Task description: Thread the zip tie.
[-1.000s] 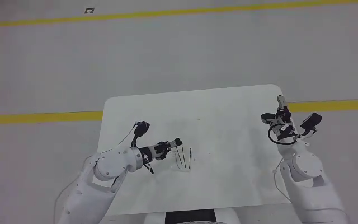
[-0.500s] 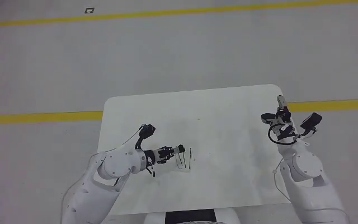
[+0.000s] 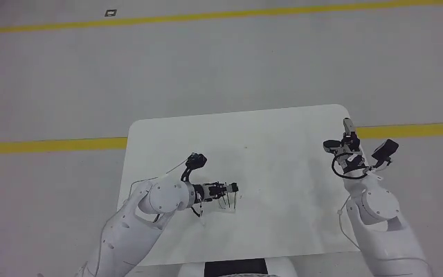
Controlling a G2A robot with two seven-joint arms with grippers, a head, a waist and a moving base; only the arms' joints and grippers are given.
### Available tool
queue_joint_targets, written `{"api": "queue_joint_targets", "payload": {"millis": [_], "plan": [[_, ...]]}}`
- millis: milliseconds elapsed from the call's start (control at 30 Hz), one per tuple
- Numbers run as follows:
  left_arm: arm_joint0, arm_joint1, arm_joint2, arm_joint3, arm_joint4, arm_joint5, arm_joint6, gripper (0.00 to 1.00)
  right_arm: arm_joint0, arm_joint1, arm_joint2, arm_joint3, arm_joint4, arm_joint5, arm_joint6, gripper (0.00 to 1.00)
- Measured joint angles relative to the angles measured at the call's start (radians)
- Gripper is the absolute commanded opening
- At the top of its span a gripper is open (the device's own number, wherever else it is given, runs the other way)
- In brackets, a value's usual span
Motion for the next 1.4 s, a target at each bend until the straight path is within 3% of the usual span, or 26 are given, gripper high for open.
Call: {"api": "queue_joint_targets", "payload": {"millis": [633,833,1033,1133,1267,1400], "plan": [[-0.001,0.001,0.001,-0.004,0.001,0.0,-0.001,1.0,0.0,0.0,0.0,0.0,0.0,0.0,0.0,1.0],[-0.002,0.001,-0.001,-0.068,0.174,0.0,-0.097,1.0,0.0,0.0,0.0,0.0,0.0,0.0,0.0,1.0],[0.019,-0.031,-0.025,-0.137,0.346,0.0,-0.253,1.0,0.0,0.0,0.0,0.0,0.0,0.0,0.0,1.0],[0.02,-0.058,-0.035,-0.146,0.46,0.0,-0.33,1.0,0.0,0.0,0.0,0.0,0.0,0.0,0.0,1.0],[0.027,-0.112,-0.051,-0.152,0.609,0.0,-0.424,1.0,0.0,0.0,0.0,0.0,0.0,0.0,0.0,1.0],[0.028,-0.115,-0.052,-0.153,0.617,0.0,-0.427,1.0,0.0,0.0,0.0,0.0,0.0,0.0,0.0,1.0]]}}
